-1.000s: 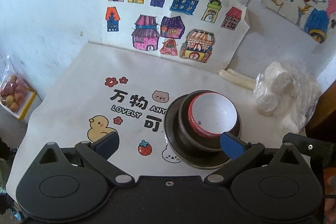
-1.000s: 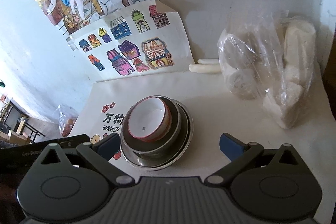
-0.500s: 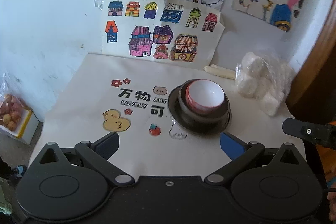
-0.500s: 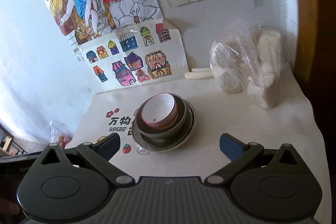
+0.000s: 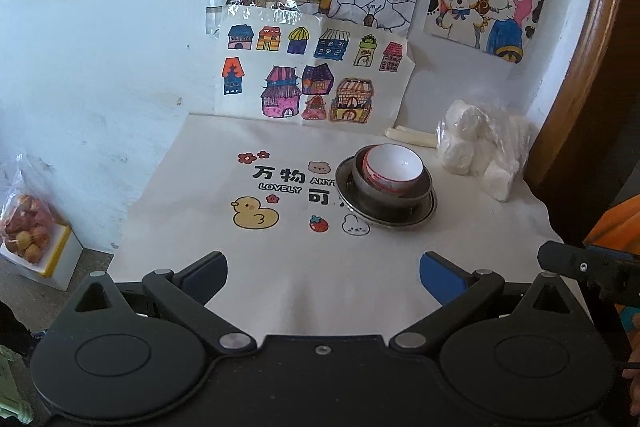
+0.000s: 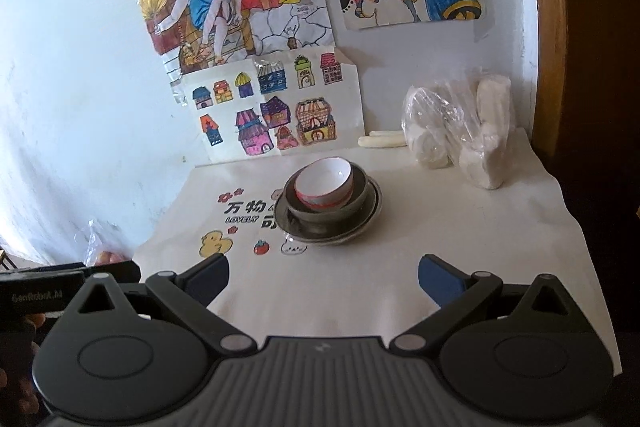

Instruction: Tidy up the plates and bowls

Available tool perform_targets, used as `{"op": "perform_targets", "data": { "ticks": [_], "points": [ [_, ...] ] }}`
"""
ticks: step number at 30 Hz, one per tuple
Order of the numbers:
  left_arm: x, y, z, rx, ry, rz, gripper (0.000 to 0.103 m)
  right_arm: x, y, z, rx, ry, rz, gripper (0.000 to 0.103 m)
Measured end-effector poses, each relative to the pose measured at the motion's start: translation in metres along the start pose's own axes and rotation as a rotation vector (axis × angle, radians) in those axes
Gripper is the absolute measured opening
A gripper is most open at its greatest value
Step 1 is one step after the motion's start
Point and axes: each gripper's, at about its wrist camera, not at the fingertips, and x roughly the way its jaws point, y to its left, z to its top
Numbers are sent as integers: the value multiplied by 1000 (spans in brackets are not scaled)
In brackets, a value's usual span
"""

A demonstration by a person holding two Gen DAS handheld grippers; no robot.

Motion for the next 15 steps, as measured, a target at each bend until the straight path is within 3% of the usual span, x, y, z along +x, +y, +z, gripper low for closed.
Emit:
{"op": "perform_targets", "data": {
  "ticks": [15],
  "points": [
    [-10, -6, -11, 20, 3, 0, 102, -5, 2, -10, -12, 37, -7, 103]
  ]
}}
